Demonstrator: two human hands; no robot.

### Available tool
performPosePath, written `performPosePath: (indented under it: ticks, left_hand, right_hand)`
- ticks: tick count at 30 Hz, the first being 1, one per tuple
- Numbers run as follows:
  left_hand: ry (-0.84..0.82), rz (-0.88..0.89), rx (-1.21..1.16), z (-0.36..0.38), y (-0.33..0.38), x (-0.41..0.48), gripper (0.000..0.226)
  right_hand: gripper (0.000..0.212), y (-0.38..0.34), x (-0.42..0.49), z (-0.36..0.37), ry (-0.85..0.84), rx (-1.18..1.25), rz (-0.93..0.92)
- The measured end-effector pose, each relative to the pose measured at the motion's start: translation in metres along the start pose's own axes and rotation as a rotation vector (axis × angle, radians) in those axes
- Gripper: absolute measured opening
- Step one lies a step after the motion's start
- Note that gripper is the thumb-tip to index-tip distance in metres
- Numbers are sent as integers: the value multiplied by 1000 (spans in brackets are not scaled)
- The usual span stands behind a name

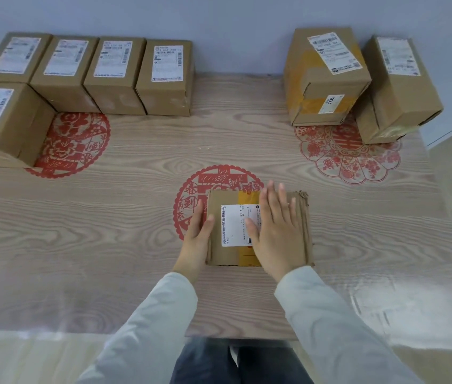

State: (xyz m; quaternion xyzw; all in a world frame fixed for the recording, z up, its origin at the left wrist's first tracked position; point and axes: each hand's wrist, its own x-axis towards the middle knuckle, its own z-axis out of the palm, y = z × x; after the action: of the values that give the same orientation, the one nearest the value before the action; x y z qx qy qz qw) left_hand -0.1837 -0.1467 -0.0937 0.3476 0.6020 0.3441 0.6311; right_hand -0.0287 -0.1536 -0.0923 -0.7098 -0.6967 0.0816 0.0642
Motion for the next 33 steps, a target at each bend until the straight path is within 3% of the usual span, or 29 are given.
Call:
performPosePath:
  ticks: [5, 8, 21, 27, 29, 33]
  left_hand:
    - [-23, 28, 90, 3, -9, 7, 63]
    - [-17, 53, 80, 3, -10, 7, 48]
    - [15, 39, 28, 6, -13, 11, 35]
    - [3, 31, 41, -2, -5, 11, 58]
    - [21, 35, 63, -6, 2, 16, 57]
    - [-8, 107, 211, -8, 18, 34, 48]
  right_hand:
    - [70, 2, 8, 18, 9, -19, -24]
    - [69, 3, 6, 21, 25, -26, -34]
    - [69, 4, 8, 24, 59, -12, -46]
    - [62, 14, -4, 10, 172, 267, -76]
    - [58, 14, -25, 4, 274, 382, 15]
    - [74, -3, -75, -5, 339, 690, 376]
